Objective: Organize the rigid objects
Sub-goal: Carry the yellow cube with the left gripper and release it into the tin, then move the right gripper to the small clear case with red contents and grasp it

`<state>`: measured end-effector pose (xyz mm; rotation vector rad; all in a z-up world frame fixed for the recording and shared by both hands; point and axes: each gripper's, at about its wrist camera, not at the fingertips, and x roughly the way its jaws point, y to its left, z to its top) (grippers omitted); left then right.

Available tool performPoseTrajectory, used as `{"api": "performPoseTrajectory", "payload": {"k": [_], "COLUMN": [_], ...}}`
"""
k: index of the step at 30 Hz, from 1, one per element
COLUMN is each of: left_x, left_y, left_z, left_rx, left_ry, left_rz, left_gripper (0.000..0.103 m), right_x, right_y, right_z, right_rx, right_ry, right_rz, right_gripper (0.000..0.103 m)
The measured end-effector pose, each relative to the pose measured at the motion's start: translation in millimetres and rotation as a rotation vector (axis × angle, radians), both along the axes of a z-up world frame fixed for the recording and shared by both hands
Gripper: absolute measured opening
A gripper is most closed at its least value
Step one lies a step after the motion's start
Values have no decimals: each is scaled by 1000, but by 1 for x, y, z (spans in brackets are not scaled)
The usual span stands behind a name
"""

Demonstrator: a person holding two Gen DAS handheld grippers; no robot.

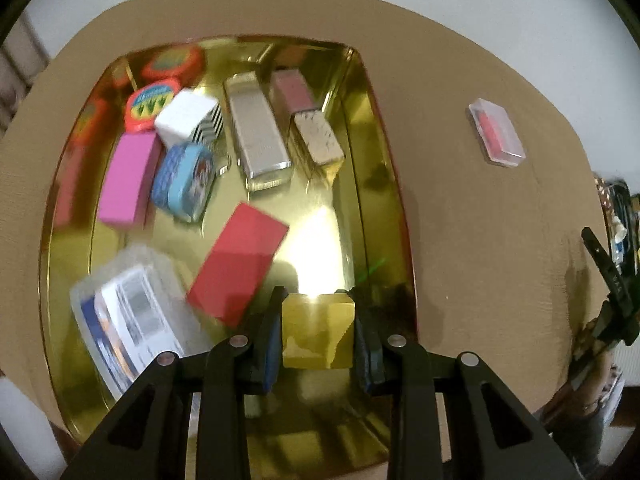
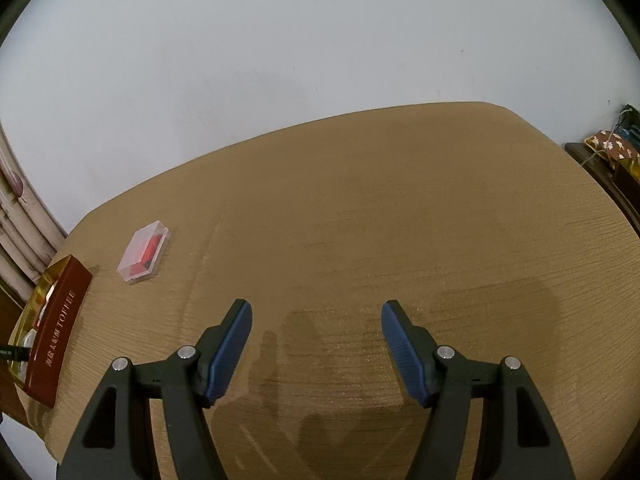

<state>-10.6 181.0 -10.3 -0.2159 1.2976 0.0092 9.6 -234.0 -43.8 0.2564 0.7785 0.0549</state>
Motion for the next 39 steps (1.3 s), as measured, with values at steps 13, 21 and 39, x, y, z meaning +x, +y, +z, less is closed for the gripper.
{"api": "performPoseTrajectory", "payload": {"k": [13,21,39], "left_x": [31,9,-156], "left_y": [7,22,21], "left_z": [3,21,74], "left_rx": [25,-16,127], "left_ry": [-44,-108,-329], "left_rz": [-51,21,213], "left_gripper": [32,46,75], "right_x": [7,5,13], "right_y": [5,5,41], "right_z": [-5,-6,4], "right_rx": [-13,-25,-72], "right_ry": [20,33,105], "right_rz": [-4,4,94], "right_gripper": [69,69,79]}}
